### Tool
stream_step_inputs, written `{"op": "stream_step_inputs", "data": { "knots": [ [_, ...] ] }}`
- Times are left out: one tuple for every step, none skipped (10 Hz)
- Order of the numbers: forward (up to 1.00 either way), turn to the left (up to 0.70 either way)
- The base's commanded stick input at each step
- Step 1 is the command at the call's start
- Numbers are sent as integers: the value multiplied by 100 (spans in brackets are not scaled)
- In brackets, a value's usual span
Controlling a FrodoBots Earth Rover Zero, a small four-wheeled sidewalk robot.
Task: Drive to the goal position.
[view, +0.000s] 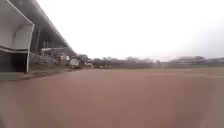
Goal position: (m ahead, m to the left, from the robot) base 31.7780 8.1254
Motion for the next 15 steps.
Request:
{"op": "stream_step_inputs", "data": {
  "knots": [
    [100,7],
    [100,15],
    [100,39],
    [100,40],
    [100,40],
    [100,40],
    [100,0],
    [100,0],
    [100,0],
    [100,0],
    [29,0],
    [8,0],
    [0,0],
    [0,0],
    [0,0]
  ]
}}
